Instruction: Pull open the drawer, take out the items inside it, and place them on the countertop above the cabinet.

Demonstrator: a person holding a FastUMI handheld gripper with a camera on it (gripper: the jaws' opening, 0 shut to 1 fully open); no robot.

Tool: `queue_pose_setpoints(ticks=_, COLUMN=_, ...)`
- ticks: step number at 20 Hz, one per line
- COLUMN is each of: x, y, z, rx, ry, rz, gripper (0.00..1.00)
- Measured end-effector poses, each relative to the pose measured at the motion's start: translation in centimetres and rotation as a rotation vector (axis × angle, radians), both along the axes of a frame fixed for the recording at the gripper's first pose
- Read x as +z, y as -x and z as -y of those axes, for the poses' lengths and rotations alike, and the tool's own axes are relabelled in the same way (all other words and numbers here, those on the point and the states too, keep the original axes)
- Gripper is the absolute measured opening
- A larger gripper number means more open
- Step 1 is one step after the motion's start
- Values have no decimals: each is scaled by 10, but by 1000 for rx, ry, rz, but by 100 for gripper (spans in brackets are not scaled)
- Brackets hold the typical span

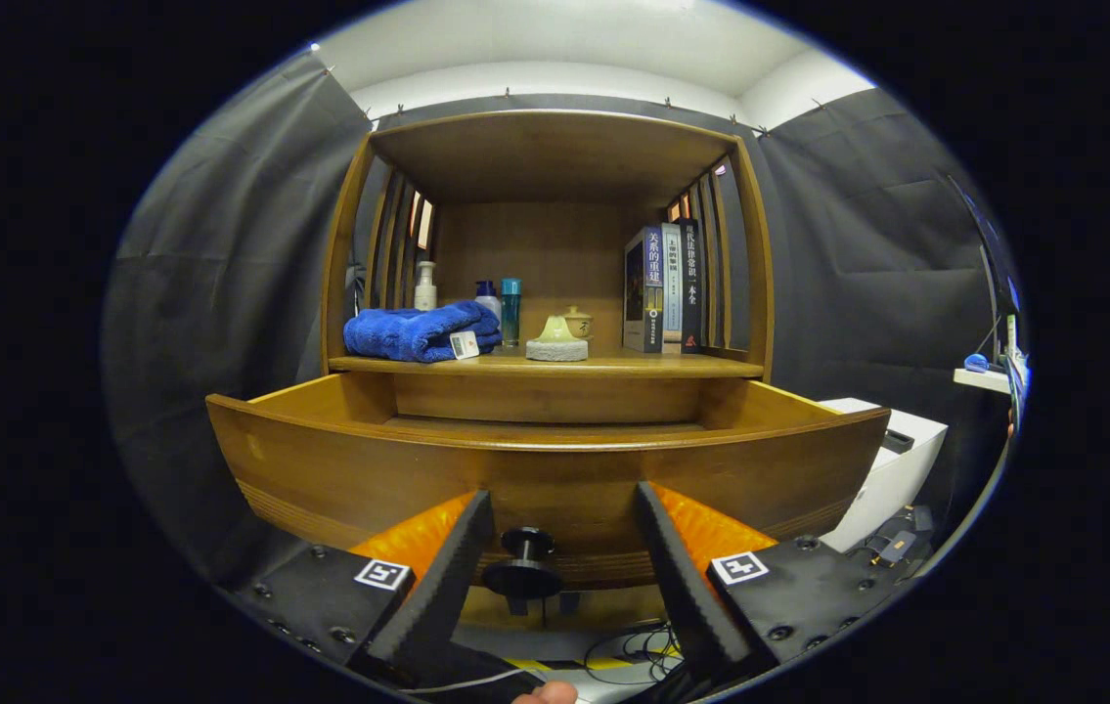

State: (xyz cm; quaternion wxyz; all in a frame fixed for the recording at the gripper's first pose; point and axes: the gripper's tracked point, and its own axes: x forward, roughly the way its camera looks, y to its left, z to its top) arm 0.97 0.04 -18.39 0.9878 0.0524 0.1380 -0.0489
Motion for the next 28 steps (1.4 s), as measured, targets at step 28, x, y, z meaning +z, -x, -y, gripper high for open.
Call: queue_pose_setpoints(ticks=28, x=-26, y=-154, z=20, rx=31, ry=4, rz=0, gripper=96)
